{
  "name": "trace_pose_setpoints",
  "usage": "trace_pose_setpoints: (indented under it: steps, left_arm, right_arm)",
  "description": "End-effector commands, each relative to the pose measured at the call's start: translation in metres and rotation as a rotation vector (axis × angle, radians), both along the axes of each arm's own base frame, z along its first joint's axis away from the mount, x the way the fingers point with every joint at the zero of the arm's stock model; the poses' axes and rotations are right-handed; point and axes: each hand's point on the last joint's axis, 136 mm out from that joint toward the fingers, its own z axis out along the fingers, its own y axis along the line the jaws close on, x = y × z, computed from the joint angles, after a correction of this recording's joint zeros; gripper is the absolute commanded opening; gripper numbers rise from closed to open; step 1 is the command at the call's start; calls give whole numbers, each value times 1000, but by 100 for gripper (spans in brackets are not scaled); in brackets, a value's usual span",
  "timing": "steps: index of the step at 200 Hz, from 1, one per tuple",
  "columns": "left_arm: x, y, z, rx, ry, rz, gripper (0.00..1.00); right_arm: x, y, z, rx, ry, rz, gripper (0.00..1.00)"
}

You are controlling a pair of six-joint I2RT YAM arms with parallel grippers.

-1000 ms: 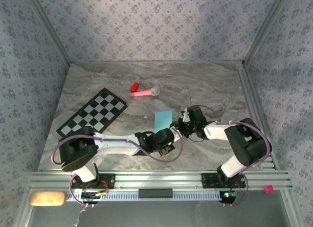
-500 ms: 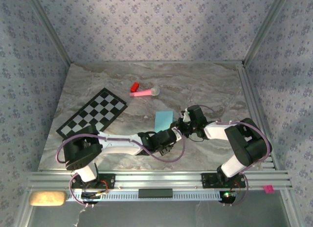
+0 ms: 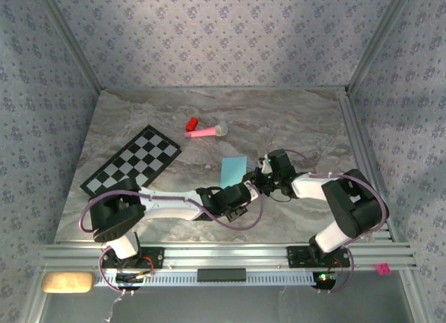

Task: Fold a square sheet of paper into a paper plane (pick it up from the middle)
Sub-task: Fold the triangle a second time at the center of the table.

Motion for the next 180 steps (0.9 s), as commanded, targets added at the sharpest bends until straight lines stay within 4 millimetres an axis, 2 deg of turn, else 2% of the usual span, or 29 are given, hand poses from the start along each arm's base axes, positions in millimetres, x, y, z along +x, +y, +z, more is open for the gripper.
trace_pose_setpoints:
  steps: [1,32,58,86,102,113,157,180]
  left_arm:
    - [2,-2,24,-106,68,23,0]
    - [3,1,30,-220,209,19,0]
    - [6,2,34,-336,370,26,0]
    - [8,2,36,-381,445,25,0]
    - [9,2,38,-413,491,30,0]
    - [10,2,39,-434,523,38,0]
    - [13,7,35,-477,594,97,0]
    - [15,12,30,-472,607,131,0]
  right_arm:
    - [1,-12,3,-42,-17,-29,24]
    - [0,-41,6,-161,-40,-119,41]
    - [-2,-66,18,-281,-88,-191,45]
    - [-4,-79,31,-323,-196,-251,46]
    - [-11,-79,36,-315,-246,-242,43]
    - [-17,-78,36,-302,-240,-227,38]
    - [-37,-56,27,-226,-165,-103,20]
    - [-41,-44,26,-215,-174,-64,17]
